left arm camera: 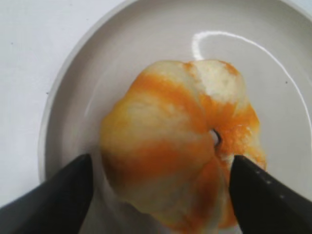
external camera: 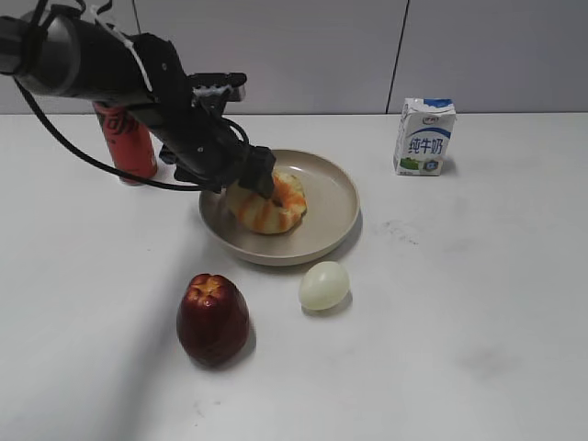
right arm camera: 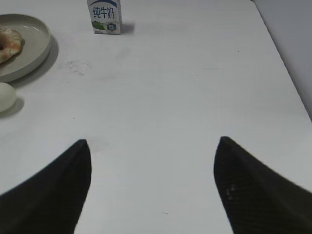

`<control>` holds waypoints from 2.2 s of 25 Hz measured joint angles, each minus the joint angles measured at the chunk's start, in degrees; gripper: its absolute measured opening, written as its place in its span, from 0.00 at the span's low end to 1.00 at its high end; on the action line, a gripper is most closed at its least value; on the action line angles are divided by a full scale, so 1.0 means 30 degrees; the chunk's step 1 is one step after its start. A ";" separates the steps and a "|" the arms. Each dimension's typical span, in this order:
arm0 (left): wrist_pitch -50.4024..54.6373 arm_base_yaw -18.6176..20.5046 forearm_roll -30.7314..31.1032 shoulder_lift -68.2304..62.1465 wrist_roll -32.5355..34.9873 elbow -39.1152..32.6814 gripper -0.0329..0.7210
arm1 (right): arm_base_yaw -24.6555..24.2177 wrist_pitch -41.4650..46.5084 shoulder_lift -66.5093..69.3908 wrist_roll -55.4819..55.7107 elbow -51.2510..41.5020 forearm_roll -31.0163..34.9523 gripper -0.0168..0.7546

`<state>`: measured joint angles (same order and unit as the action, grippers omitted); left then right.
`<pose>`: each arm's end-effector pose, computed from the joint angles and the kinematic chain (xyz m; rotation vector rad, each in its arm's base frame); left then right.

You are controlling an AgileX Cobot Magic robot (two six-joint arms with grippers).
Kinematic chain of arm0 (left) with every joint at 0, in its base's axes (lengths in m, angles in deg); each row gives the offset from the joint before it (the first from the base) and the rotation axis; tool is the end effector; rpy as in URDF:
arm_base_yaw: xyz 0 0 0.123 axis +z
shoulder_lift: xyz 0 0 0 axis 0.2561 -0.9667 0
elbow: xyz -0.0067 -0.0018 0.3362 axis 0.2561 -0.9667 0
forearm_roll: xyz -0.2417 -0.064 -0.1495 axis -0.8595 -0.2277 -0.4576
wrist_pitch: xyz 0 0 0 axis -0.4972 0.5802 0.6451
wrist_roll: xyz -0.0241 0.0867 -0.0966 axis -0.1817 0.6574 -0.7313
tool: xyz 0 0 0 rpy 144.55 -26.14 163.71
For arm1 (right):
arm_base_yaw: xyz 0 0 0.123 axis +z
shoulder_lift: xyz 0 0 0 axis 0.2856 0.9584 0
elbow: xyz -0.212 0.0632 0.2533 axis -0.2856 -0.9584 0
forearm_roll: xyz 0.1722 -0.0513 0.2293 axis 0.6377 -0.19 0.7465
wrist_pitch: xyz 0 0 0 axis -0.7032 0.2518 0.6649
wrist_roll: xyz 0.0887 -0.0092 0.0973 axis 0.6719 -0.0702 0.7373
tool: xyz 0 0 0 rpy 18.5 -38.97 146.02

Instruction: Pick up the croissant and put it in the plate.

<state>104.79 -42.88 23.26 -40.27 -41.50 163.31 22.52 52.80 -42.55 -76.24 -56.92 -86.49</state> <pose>0.4569 -0.2771 0.1421 0.6859 2.6054 -0.4679 0.0149 0.0040 0.2795 -0.0604 2.0263 0.1184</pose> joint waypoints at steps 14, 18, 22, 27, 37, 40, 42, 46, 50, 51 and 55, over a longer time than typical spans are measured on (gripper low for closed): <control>0.7973 0.0256 0.4234 0.9944 -0.2224 0.0022 0.89 | 0.0000 0.0000 0.0000 0.0000 0.0000 0.0000 0.79; 1.0672 0.1252 0.6280 1.2176 -0.3448 0.0022 0.88 | 0.0000 0.0000 0.0000 0.0000 0.0000 0.0000 0.79; 1.1441 0.2799 0.6782 1.4596 -0.3762 -0.1089 0.87 | 0.0000 0.0000 0.0000 0.0000 0.0000 0.0000 0.79; 1.1321 0.4988 0.6898 1.8846 -0.3817 -0.5726 0.88 | 0.0000 0.0000 0.0000 0.0000 0.0000 0.0000 0.79; 0.8945 0.6743 0.6668 2.8229 -0.4246 -1.6635 0.96 | 0.0000 0.0000 0.0000 0.0000 0.0000 0.0000 0.79; 0.8971 0.6747 0.6628 3.0682 -0.4265 -1.8099 0.96 | 0.0000 0.0000 0.0000 0.0000 0.0000 0.0000 0.79; 0.8971 0.6747 0.6602 3.2074 -0.4265 -1.8584 0.96 | 0.0000 0.0000 0.0000 0.0000 0.0000 0.0000 0.79; 0.8511 0.6747 0.6596 3.4156 -0.4198 -1.9404 0.96 | 0.0000 0.0000 0.0000 0.0000 0.0000 0.0000 0.79; 0.8289 0.6747 0.6555 3.4573 -0.4062 -1.9562 0.96 | 0.0000 0.0000 0.0000 0.0000 0.0000 0.0000 0.79; 0.8257 0.6747 0.6493 3.4573 -0.3933 -1.9562 0.96 | 0.0000 0.0000 0.0000 0.0000 0.0000 0.0000 0.79; 0.8257 0.6747 0.6234 3.4573 -0.3634 -1.9562 0.95 | 0.0000 0.0000 0.0000 0.0000 0.0000 0.0000 0.79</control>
<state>129.56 -22.64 41.96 63.45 -52.41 104.63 22.52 52.80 -42.55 -76.24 -56.92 -86.49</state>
